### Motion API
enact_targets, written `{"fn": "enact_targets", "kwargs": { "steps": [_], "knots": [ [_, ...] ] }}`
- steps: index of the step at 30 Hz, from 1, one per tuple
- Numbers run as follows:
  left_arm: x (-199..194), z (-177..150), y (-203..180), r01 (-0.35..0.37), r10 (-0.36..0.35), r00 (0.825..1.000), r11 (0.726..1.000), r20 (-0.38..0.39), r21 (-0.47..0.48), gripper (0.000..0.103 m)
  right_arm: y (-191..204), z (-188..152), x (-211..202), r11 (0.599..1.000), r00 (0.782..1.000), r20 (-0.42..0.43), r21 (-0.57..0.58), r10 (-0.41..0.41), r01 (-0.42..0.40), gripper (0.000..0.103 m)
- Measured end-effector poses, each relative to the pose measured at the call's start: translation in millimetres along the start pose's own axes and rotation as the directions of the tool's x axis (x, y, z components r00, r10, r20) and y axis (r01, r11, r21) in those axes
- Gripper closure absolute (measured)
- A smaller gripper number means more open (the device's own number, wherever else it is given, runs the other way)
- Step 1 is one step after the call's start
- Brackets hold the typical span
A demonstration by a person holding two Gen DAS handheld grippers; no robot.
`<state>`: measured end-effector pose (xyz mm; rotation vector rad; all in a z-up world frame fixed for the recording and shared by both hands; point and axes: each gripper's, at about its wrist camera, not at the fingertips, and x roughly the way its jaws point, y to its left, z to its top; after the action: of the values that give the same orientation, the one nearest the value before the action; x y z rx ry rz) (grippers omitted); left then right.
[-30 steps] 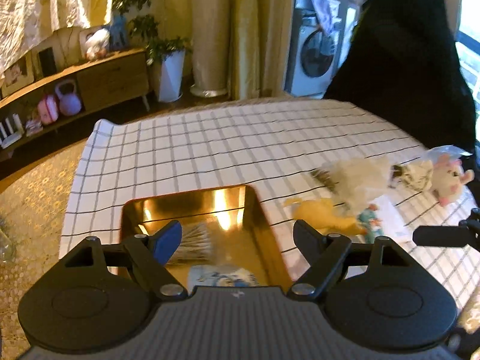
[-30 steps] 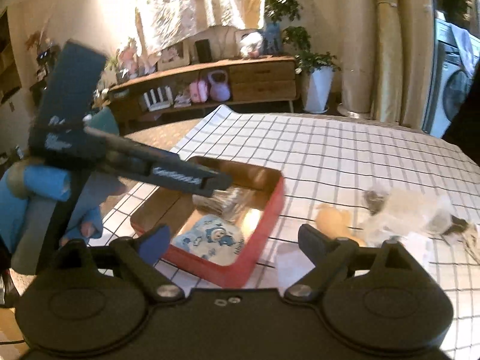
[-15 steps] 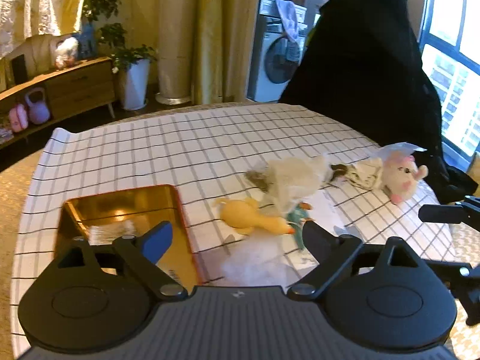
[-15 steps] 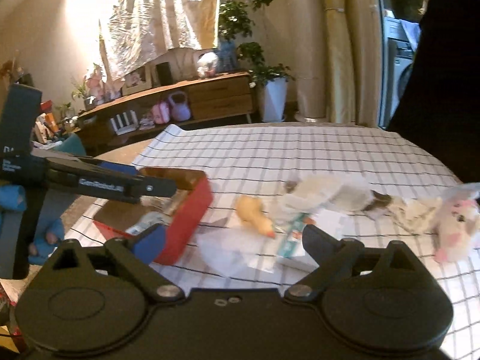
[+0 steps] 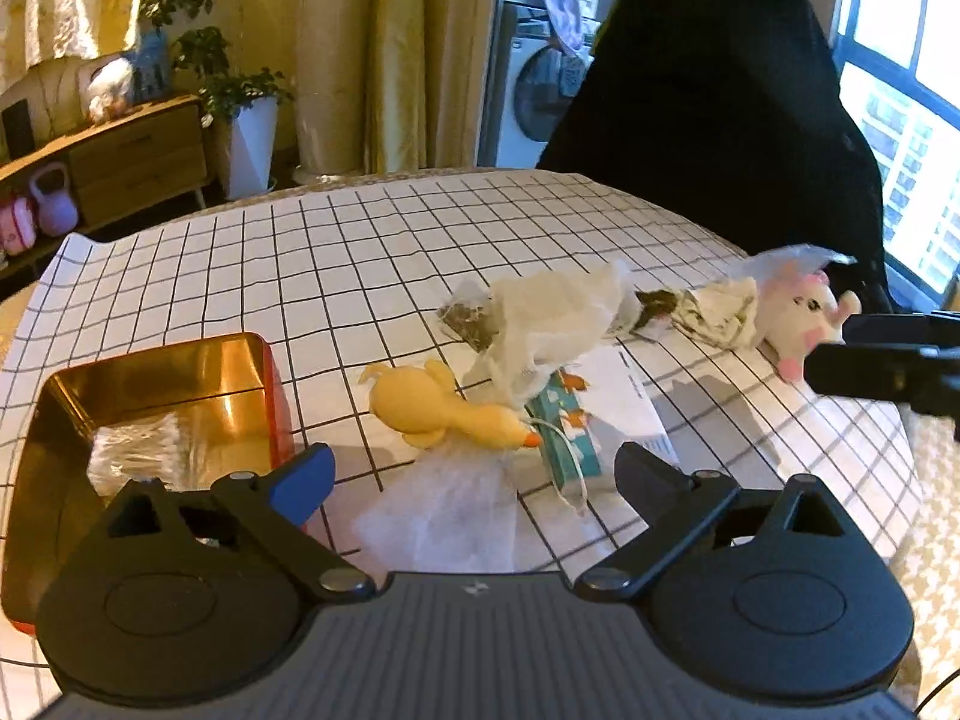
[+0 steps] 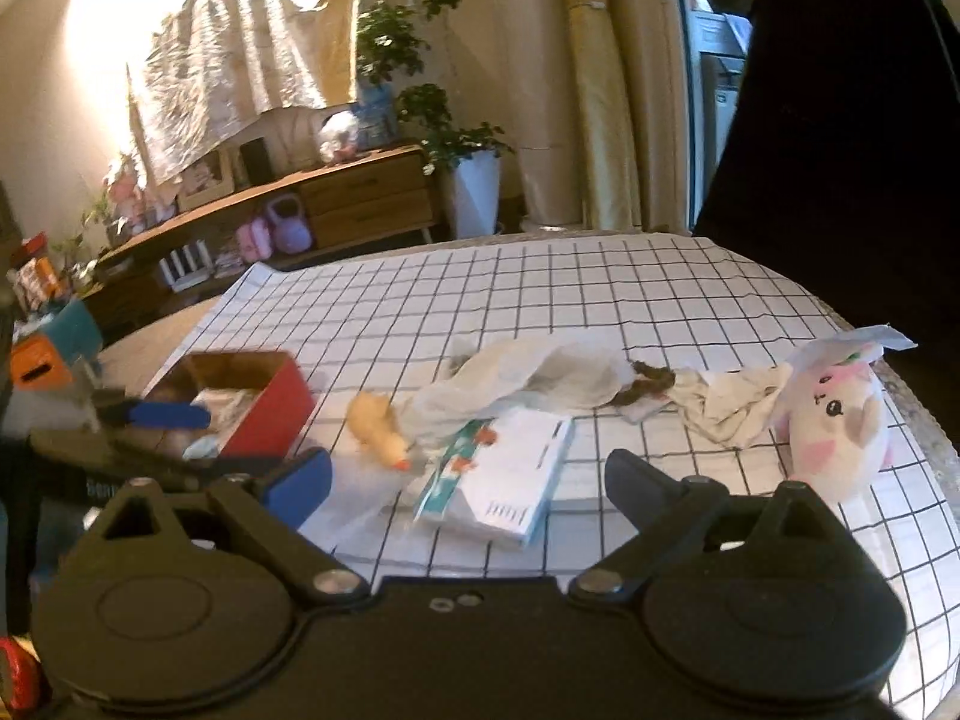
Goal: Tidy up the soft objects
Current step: 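Move the left gripper to the yellow duck while the right gripper reaches the white towel, then grasp the yellow duck with the left gripper while the right gripper grasps the white towel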
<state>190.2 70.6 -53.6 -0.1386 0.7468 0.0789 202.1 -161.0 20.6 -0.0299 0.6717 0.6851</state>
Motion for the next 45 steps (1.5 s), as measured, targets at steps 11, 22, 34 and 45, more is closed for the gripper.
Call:
{"fn": "enact_targets", "kwargs": {
  "steps": [11,22,34,45],
  "knots": [
    [40.8,21.6,13.9,-0.021,0.019,0.999,0.999,-0.034,-0.040,0.003,-11.8,31.5,59.8,0.999,0.999,-0.039,0.033,-0.021,0.022,0.005],
    [77.2,56.4,36.4,-0.059,0.032,0.992,0.970,-0.119,-0.237,0.003,-20.3,45.1,110.9,0.994,0.993,-0.094,0.081,-0.066,0.074,0.012],
    [126.8,58.3,43.2,-0.135,0.036,0.962,0.924,-0.272,-0.358,0.023,-31.5,44.5,142.1,0.988,0.987,-0.149,0.131,-0.063,0.082,0.024],
    [141.7,47.3,51.5,-0.137,0.016,0.961,0.896,-0.278,-0.422,0.045,-31.8,32.4,161.8,0.991,0.986,-0.161,0.119,-0.045,0.065,0.060]
  ]
}}
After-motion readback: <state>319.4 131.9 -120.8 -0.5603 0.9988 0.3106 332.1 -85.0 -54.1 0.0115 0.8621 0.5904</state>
